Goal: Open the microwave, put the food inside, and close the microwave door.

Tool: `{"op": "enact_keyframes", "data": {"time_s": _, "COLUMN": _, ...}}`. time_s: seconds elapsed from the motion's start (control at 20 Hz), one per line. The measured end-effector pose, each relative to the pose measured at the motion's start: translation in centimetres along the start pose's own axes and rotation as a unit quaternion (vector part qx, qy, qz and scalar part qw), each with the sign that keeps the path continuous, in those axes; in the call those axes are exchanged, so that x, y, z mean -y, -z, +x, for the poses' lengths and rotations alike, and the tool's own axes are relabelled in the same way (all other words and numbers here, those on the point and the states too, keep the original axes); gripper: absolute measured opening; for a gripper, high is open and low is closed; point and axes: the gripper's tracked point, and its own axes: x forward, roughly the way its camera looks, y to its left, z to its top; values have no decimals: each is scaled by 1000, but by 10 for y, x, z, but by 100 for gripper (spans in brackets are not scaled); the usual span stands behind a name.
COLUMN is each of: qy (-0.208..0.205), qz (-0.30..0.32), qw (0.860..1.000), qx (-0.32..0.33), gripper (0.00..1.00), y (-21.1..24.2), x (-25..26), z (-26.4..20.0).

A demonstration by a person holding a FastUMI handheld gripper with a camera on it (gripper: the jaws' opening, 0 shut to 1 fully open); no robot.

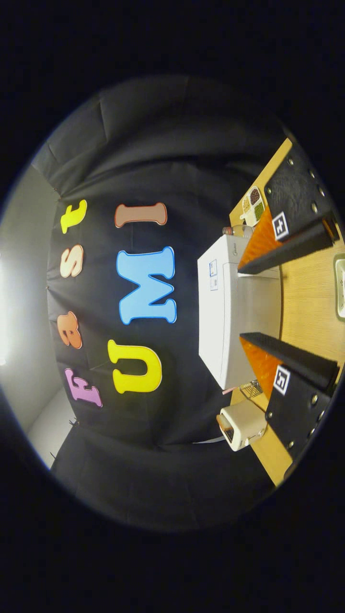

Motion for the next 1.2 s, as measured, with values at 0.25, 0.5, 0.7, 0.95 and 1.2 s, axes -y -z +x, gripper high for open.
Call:
{"op": "enact_keyframes", "data": {"time_s": 0.25, "qy": 23, "qz": -10, "qw": 999, "qx": 23, "gripper": 98, "y": -18, "x": 12, "z": -30}}
{"op": "enact_keyframes", "data": {"time_s": 0.5, "qy": 45, "qz": 18, "qw": 999, "qx": 24, "gripper": 98, "y": -25, "x": 33, "z": -38}}
{"op": "enact_keyframes", "data": {"time_s": 0.7, "qy": 53, "qz": 21, "qw": 998, "qx": 19, "gripper": 98, "y": -21, "x": 43, "z": -33}}
{"op": "enact_keyframes", "data": {"time_s": 0.95, "qy": 48, "qz": 33, "qw": 998, "qx": 24, "gripper": 98, "y": -26, "x": 40, "z": -27}}
{"op": "enact_keyframes", "data": {"time_s": 1.2, "qy": 43, "qz": 28, "qw": 998, "qx": 27, "gripper": 98, "y": -30, "x": 36, "z": -23}}
